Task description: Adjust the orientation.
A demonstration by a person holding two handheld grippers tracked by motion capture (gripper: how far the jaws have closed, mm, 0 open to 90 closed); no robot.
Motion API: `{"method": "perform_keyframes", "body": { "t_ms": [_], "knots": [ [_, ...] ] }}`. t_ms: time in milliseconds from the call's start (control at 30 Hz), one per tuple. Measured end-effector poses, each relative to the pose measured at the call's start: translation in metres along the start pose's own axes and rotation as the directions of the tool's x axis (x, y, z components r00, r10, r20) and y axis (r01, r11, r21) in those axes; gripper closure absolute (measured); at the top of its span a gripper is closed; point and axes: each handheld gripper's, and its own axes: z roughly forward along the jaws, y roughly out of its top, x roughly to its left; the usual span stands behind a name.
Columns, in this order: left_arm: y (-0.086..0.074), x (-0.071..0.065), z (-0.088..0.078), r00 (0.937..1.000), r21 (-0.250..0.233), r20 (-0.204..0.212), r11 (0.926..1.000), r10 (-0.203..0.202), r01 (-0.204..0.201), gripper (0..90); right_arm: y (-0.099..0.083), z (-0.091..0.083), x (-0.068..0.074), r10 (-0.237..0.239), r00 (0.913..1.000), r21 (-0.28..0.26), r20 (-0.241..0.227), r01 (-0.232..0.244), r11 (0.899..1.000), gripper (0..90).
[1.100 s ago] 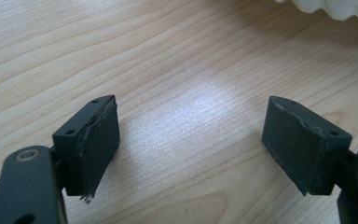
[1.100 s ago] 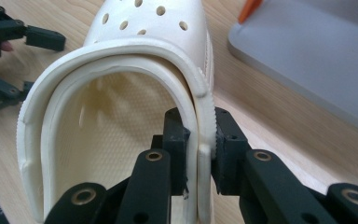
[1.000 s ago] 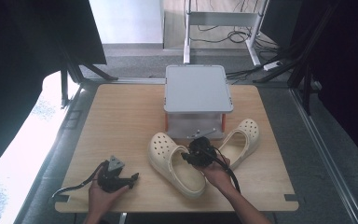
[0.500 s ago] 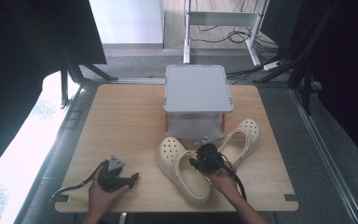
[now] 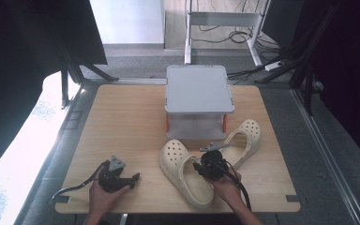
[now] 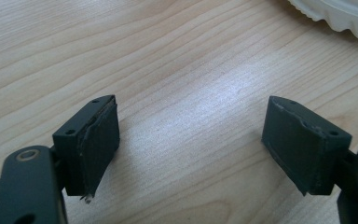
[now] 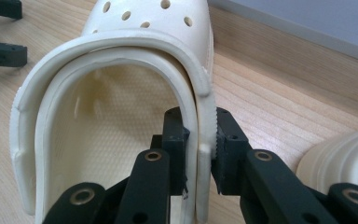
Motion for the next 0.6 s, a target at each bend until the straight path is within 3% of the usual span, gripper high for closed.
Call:
{"method": "perform_keyframes", "body": {
  "t_ms": [267, 300, 367, 433, 600],
  "knots": [
    [0.001, 0.001, 0.001, 1.0000, 0.000, -0.002, 1.0000, -0.001, 0.001, 19.4, -0.004, -0.002, -0.002, 0.002, 0.9998, -0.007, -0.020, -0.002, 1.000, 74.3],
    [0.001, 0.001, 0.001, 1.0000, 0.002, -0.004, 1.0000, -0.002, 0.002, 19.4, -0.004, -0.003, -0.001, -0.004, 0.9998, -0.016, -0.021, 0.004, 1.000, 56.5],
    [0.001, 0.000, 0.001, 1.0000, 0.002, -0.004, 1.0000, -0.002, 0.002, 19.4, -0.003, -0.005, -0.001, -0.006, 0.9998, -0.017, -0.021, 0.006, 1.000, 55.5],
    [0.001, 0.000, 0.001, 1.0000, 0.002, -0.004, 1.0000, -0.002, 0.002, 19.3, -0.005, -0.019, -0.003, -0.012, 0.9993, -0.050, -0.036, 0.010, 0.999, 50.3],
    [0.001, 0.000, 0.001, 1.0000, 0.001, -0.005, 1.0000, -0.001, 0.001, 19.3, -0.012, -0.040, -0.009, -0.009, 0.9990, -0.092, -0.043, 0.005, 0.996, 48.5]
  ]
}}
